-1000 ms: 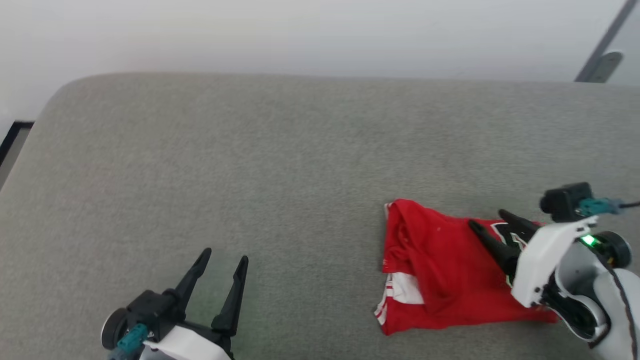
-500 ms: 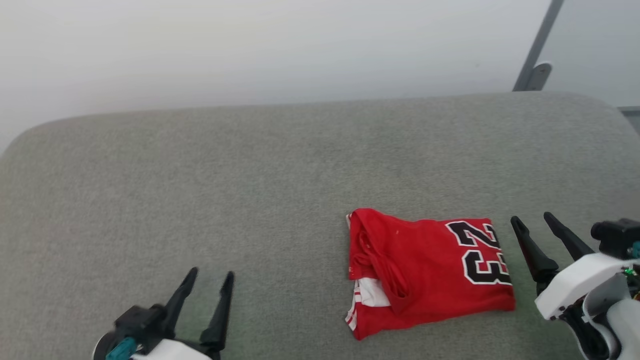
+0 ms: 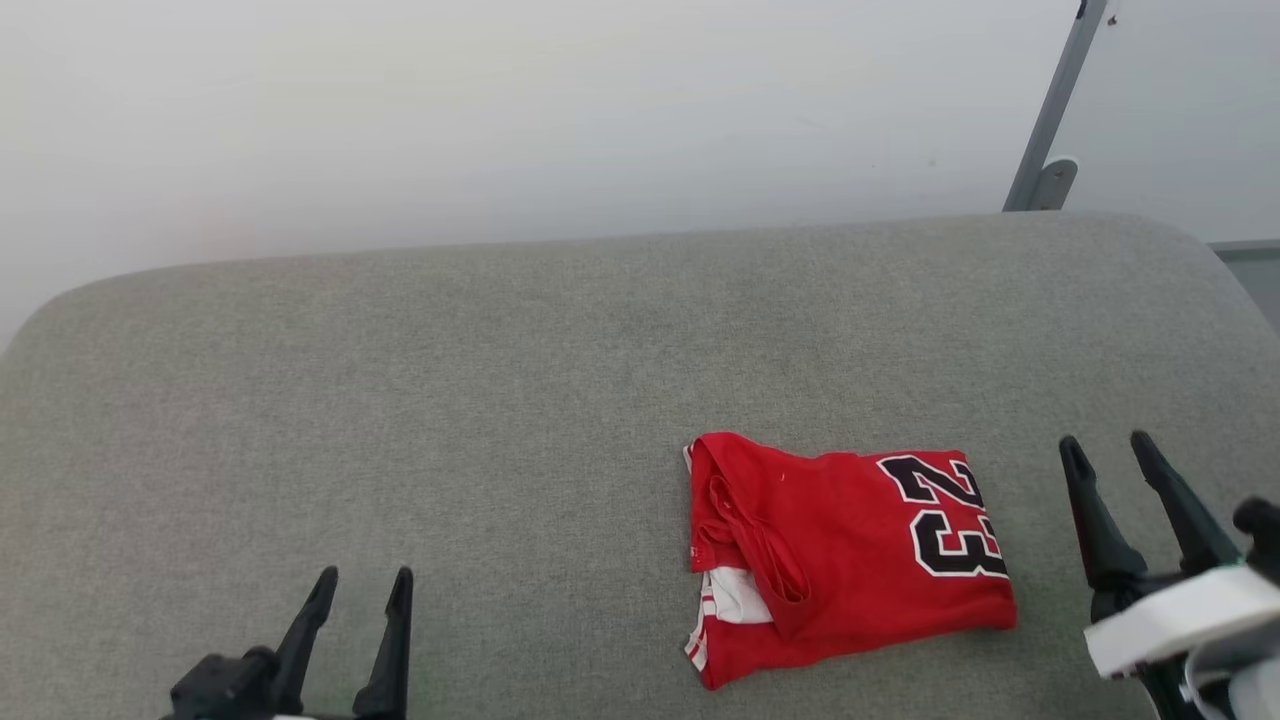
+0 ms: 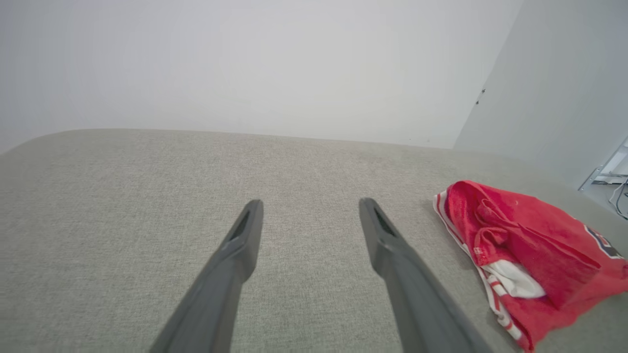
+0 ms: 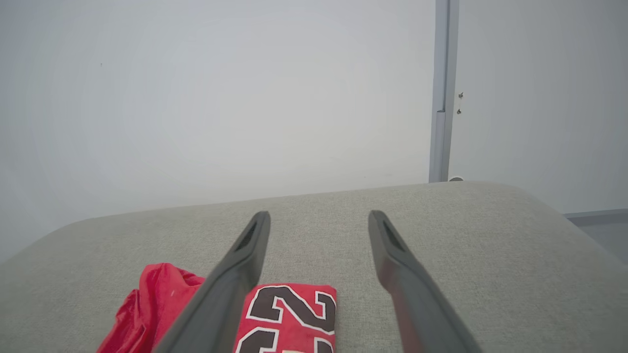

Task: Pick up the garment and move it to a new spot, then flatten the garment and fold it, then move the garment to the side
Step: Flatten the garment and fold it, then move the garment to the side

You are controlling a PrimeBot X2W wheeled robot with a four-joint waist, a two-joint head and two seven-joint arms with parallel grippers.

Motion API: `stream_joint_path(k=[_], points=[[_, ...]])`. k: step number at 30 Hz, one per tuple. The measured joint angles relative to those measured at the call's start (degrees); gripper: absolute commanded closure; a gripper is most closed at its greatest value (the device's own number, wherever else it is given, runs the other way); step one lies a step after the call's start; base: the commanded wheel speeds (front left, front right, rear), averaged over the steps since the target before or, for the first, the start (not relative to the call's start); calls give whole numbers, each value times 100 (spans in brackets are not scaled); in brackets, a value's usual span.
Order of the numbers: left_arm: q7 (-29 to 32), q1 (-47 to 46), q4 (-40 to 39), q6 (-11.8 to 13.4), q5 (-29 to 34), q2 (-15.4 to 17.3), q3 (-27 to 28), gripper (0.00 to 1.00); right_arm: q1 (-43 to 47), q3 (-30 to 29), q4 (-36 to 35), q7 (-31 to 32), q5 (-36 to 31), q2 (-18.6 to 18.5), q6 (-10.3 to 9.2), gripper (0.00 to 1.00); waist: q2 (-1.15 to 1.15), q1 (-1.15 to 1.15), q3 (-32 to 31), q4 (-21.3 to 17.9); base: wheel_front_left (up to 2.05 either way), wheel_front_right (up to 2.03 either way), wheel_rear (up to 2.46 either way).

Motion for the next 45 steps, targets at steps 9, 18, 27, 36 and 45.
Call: stream_joint_path(k=[9,18,27,36,45], points=[[0,449,-414,0,141,-97,314,0,723,-567,-533,-1,-470,272,0,0,0,0,-72,105,0,0,0],[0,896,-798,0,261,-165,517,0,1246,-965,-906,-1,-609,416,0,0,0,0,-77,245,0,0,0],[0,926,-836,0,260,-138,514,0,1426,-1063,-990,-1,-609,503,0,0,0,0,-79,316,0,0,0],[0,736,-753,0,260,-89,247,0,1227,-1054,-812,352,-549,323,0,0,0,0,-1,403,0,0,0],[0,-74,-534,0,193,-69,-125,0,500,-726,-603,2167,-560,-376,0,0,0,0,536,567,0,0,0]])
